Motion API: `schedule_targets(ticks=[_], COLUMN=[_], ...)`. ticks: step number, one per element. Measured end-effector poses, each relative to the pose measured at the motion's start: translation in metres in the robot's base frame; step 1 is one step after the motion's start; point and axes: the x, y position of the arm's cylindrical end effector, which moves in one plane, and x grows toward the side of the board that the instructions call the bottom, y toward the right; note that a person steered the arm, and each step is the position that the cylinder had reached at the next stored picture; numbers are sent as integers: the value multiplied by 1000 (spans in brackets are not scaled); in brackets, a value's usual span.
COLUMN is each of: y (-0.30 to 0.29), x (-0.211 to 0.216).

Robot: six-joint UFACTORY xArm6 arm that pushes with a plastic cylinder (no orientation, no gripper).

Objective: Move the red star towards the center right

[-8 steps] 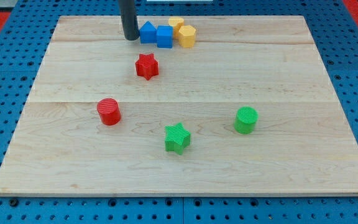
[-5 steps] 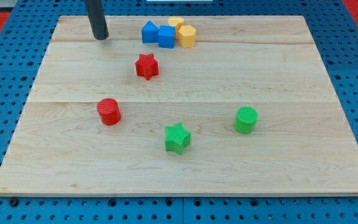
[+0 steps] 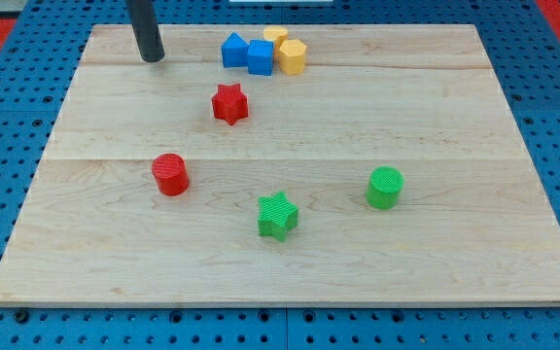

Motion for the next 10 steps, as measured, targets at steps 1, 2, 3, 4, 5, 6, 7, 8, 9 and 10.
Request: schedule_targets(ticks=[1,2,3,4,5,6,7,8,9,10], y=[-7,-12,-18,-21,-21,5,65,67,78,168], x=[0,0,0,0,7,28,67,94,105,107])
